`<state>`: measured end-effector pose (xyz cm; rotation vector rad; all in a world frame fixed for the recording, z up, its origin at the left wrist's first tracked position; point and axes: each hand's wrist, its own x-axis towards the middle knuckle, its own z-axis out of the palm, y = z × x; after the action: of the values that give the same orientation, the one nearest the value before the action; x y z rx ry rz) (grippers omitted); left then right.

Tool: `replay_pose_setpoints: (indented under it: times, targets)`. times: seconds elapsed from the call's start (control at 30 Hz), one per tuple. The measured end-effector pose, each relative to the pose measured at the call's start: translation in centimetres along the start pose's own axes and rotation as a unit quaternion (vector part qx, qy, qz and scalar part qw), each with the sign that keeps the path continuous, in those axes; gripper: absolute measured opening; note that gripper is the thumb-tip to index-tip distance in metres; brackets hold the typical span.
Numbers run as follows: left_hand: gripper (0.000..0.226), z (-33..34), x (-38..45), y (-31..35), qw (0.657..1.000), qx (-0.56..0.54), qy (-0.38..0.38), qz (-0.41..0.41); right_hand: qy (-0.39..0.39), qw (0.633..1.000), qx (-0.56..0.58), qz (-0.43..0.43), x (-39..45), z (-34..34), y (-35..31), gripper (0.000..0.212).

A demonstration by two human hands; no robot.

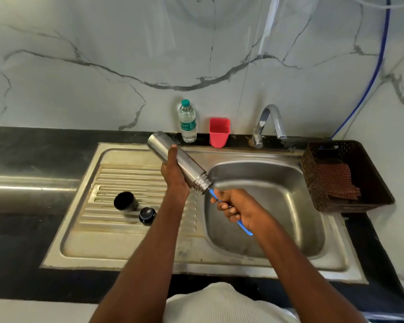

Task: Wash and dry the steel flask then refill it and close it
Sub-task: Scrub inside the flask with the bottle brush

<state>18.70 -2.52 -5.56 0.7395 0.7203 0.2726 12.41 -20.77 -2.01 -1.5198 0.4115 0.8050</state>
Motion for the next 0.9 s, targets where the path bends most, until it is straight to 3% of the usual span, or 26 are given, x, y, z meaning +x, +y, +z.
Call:
replay_pose_setpoints:
  times: [0.03,0.1,0.17,0.23,0.27,0.3,0.33,0.37,0.4,0.43,0.5,0.57,0.67,0.77,0.83,0.9]
  targets:
    - [0.072,-0.1,-0.1,0.1,1.000,0.002,-0.015,0.003,-0.012,1.000,-0.001,0.001,0.2,-0.3,0.0,0.029]
    - [0.069,0.0,-0.2,0.3,1.000,0.003,0.000,0.002,0.077,0.974,-0.167,-0.128,0.2,-0.3,0.9,0.034]
    - [0.077,0.1,-0.3,0.1,0.999,-0.011,0.042,0.000,0.218,0.864,-0.385,-0.240,0.1,-0.1,1.9,0.030]
    - [0.085,0.3,-0.6,-0.3,0.997,-0.025,0.070,-0.007,0.282,0.777,-0.492,-0.274,-0.3,0.6,2.3,0.021]
    - [0.088,0.2,-0.9,-0.5,0.997,-0.029,0.073,-0.012,0.285,0.783,-0.486,-0.264,-0.4,0.9,2.0,0.020]
    - [0.088,0.2,-1.0,-0.6,0.997,-0.034,0.065,-0.017,0.266,0.837,-0.419,-0.232,-0.4,0.9,1.6,0.021]
    - [0.087,0.2,-1.0,-0.6,0.998,-0.034,0.050,-0.022,0.215,0.927,-0.263,-0.159,-0.1,0.8,0.9,0.024]
    - [0.086,0.1,-1.1,-0.6,0.999,-0.029,0.030,-0.026,0.128,0.986,-0.087,-0.055,-0.2,0.8,0.4,0.027]
    - [0.088,0.1,-1.2,-0.6,0.999,-0.018,0.007,-0.031,0.065,0.998,0.010,0.023,-0.4,0.5,0.4,0.030]
    - [0.093,0.2,-1.5,-0.3,0.999,-0.002,-0.018,-0.037,0.041,0.999,0.010,0.033,-0.2,0.2,0.6,0.032]
    - [0.097,0.7,-1.8,0.2,0.996,0.035,-0.057,-0.053,0.104,0.985,-0.115,-0.071,0.1,0.0,1.5,0.032]
    - [0.091,1.3,-1.4,0.3,0.993,0.052,-0.065,-0.083,0.226,0.907,-0.292,-0.203,-0.3,0.0,2.2,0.027]
    - [0.079,2.4,-0.6,0.5,0.987,-0.002,0.025,-0.156,0.311,0.781,-0.481,-0.249,-1.2,0.4,1.6,0.023]
    - [0.064,3.7,-1.5,0.5,0.983,0.000,0.122,-0.137,0.355,0.699,-0.516,-0.344,-1.9,0.9,0.9,0.013]
    - [0.057,4.2,-2.2,0.8,0.983,0.008,0.151,-0.102,0.333,0.725,-0.505,-0.328,-2.3,1.4,0.1,0.014]
    - [0.060,4.1,-2.4,1.2,0.987,-0.008,0.142,-0.074,0.293,0.784,-0.484,-0.255,-1.7,1.0,-0.2,0.029]
